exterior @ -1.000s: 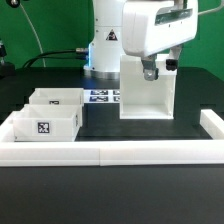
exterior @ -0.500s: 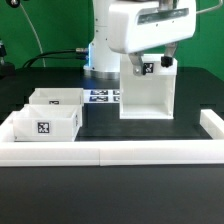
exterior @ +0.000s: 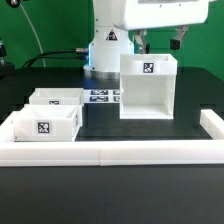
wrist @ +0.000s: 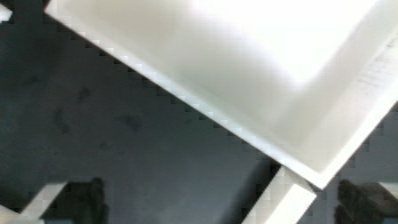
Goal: Assemble drawer
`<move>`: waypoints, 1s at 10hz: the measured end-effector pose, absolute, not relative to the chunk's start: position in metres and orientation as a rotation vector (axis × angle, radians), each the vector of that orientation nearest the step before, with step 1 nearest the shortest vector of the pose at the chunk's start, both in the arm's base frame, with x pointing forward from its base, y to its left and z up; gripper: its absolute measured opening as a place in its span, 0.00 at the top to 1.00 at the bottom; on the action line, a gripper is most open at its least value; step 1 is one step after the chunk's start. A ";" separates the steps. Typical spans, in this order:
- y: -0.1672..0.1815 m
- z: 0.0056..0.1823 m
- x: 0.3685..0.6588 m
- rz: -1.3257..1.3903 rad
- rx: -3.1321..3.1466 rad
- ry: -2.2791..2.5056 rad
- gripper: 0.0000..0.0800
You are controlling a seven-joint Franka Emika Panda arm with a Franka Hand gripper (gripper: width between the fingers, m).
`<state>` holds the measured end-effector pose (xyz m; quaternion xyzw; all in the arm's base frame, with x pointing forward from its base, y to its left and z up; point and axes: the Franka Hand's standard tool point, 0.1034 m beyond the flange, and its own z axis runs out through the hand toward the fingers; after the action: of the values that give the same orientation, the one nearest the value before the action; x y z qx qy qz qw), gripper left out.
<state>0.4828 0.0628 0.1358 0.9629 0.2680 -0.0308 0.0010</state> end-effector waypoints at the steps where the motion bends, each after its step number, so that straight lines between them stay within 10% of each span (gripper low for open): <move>1: 0.063 0.135 0.483 -0.099 3.024 0.841 0.19; 10: 0.096 0.121 0.434 -0.068 3.163 0.115 0.19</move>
Offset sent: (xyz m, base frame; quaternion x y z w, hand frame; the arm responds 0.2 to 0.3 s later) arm -0.0184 -0.0156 0.0068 0.0325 0.0746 0.1766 0.9809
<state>0.4341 0.0957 0.1212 0.9990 0.0364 -0.0214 -0.0123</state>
